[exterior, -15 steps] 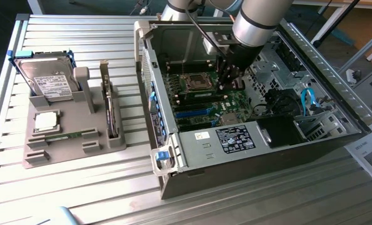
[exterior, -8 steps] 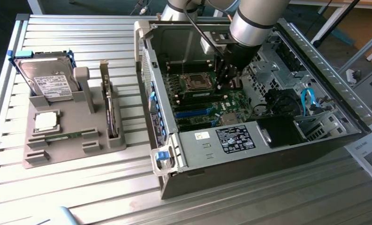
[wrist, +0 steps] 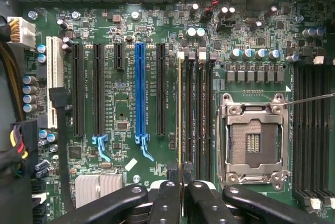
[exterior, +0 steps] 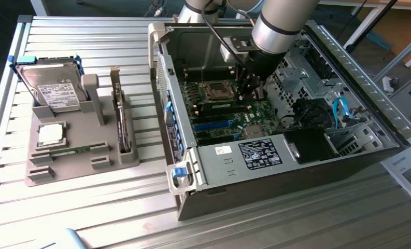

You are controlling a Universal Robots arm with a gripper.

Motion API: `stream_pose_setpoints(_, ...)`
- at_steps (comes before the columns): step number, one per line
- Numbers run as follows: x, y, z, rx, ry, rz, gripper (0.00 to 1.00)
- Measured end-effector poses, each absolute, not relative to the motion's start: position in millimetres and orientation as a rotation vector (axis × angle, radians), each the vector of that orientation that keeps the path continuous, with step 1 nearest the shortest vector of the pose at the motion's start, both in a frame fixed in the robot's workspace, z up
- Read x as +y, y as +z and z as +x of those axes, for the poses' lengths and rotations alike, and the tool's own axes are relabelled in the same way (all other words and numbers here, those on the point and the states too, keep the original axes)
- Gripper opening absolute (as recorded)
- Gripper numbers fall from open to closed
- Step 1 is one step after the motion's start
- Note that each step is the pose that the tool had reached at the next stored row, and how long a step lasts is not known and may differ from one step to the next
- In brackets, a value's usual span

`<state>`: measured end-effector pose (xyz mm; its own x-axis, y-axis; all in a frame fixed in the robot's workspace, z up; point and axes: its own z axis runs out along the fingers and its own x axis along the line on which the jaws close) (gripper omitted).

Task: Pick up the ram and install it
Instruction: 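Insert the ram into the slot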

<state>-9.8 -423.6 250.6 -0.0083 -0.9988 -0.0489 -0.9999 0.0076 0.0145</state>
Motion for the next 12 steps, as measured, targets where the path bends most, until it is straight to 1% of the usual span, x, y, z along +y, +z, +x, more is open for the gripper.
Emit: stream_pose_setpoints(12, -421.4, 249.4, -9.9, 2.212, 0.070, -2.195, 0.12)
